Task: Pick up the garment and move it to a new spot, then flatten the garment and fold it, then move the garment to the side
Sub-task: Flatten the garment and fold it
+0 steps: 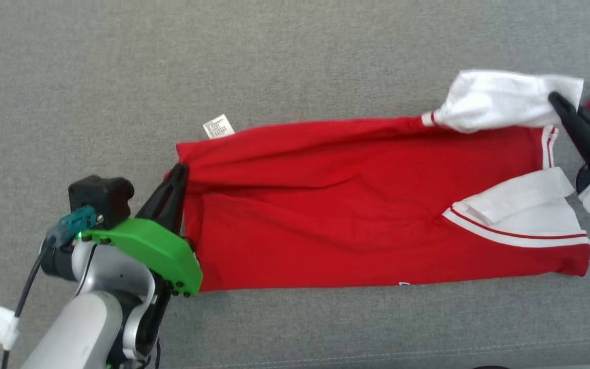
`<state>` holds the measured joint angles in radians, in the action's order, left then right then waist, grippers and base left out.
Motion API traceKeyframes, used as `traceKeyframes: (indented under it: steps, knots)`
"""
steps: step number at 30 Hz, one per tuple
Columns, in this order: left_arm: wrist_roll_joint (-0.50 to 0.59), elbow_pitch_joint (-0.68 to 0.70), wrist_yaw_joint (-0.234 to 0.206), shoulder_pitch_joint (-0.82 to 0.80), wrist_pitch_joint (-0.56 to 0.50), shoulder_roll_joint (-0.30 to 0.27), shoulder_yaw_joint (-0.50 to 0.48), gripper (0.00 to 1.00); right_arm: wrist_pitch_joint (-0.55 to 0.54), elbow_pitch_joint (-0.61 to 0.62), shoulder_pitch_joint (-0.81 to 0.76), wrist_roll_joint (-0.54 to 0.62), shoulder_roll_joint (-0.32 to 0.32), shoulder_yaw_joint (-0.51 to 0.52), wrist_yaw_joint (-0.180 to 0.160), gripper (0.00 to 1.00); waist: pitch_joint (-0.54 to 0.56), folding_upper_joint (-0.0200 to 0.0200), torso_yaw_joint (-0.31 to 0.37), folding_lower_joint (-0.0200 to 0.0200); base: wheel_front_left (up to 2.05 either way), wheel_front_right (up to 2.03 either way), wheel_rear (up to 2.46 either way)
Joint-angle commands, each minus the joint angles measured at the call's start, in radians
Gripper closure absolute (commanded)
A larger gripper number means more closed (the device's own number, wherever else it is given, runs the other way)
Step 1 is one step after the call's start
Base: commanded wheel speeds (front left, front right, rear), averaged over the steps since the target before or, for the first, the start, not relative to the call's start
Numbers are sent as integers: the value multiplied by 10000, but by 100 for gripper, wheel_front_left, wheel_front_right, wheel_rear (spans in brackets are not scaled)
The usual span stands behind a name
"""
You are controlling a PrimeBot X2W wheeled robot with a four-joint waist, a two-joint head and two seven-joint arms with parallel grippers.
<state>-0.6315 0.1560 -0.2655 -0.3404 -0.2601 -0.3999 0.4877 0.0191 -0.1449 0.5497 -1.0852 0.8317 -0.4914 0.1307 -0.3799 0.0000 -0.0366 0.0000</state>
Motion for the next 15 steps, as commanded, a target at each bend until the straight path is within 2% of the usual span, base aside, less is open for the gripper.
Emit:
traceKeyframes:
  steps: [1, 8, 15]
  knots:
    - [-204, 100, -58, 428, 111, -89, -79, 100, 171, 240, -654, -85, 3, 166, 0, 100, 520, 0, 546, 0, 0, 0, 0]
    - [-589, -495, 118, 1460, 1047, 94, -305, 100, 793, 631, -3151, -208, -933, 937, -2, 100, 612, 0, 778, 0, 0, 0, 0]
    - [-956, -1170, 366, 1875, 1891, 351, -581, 100, 800, 445, -3831, 468, -1728, 1133, -2, 100, 671, 0, 971, 0, 0, 0, 0]
